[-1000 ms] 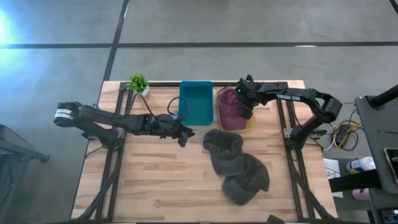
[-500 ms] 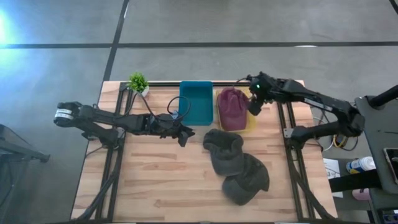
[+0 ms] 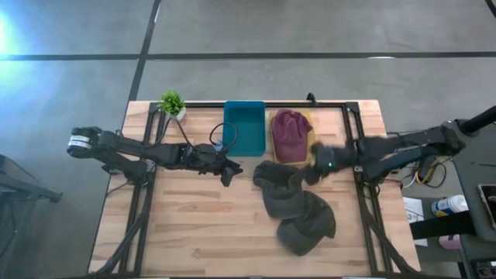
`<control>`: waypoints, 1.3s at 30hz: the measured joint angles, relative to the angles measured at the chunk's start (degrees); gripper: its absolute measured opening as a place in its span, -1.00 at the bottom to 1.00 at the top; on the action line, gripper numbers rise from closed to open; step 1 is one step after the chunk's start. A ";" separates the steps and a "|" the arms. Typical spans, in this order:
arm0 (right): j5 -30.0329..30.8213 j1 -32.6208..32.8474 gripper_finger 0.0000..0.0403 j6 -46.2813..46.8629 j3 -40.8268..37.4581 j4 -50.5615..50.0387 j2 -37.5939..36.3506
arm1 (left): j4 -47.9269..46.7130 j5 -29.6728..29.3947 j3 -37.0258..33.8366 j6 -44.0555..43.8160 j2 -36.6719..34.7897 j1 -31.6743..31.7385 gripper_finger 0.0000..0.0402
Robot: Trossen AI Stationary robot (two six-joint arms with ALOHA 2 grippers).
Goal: Pick & Place hat
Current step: Put the top black cap into the blue bin
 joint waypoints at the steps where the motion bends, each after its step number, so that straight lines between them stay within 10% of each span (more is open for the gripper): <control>1: 1.91 3.53 -0.26 4.38 -0.88 3.19 1.08 | -0.03 0.20 -0.01 0.17 0.00 -0.19 -0.31; 7: 15.54 17.69 -0.26 26.28 -4.19 16.79 10.29 | -0.26 1.91 -0.39 1.01 0.00 -3.29 -0.31; 14: 16.84 24.36 -0.26 43.52 -3.87 26.03 24.35 | -0.90 1.89 -2.62 -0.70 0.00 -9.83 -0.31; 39: 19.22 27.62 -0.26 61.05 9.35 11.86 41.66 | -0.59 -3.53 -5.22 -2.19 0.00 -16.99 -0.31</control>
